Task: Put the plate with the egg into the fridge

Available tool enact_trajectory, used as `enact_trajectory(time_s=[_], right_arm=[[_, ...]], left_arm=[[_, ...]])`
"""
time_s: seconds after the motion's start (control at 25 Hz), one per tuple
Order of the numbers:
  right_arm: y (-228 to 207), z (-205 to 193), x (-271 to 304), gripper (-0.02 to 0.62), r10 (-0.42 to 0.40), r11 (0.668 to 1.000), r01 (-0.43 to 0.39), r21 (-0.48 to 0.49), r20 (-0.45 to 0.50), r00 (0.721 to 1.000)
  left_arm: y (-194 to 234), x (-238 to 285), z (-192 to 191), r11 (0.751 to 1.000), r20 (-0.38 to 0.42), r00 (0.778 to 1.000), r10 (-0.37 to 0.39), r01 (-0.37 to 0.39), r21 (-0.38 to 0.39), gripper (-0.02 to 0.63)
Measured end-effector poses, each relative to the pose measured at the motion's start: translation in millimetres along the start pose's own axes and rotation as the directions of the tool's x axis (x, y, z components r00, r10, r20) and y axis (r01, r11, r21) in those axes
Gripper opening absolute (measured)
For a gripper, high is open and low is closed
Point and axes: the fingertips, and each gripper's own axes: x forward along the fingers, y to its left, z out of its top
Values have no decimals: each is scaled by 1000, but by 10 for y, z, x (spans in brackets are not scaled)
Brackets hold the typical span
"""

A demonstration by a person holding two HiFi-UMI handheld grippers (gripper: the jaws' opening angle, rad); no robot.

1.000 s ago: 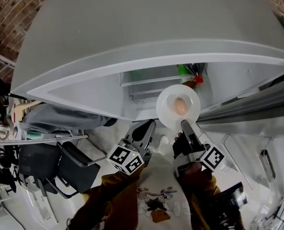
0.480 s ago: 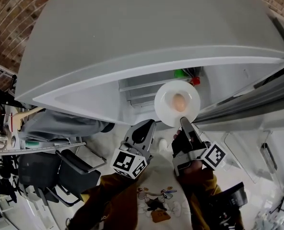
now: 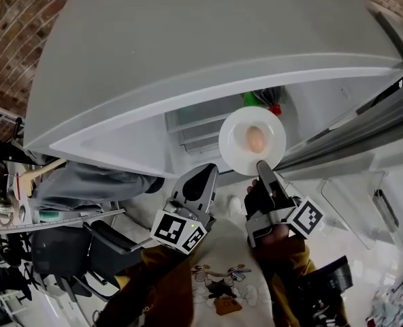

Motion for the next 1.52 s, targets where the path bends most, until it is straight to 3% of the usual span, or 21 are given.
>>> enact_trajectory(time_s=[0.88, 1.52], right_arm=[[223, 81, 144, 17, 60, 998, -59, -9, 44, 997], [444, 352, 194, 17, 109, 994, -107, -30, 86, 990]], left_arm=[[38, 41, 200, 999, 6, 999, -53, 53, 7, 7], [-125, 274, 373, 994, 39, 994, -101, 100, 34, 6]])
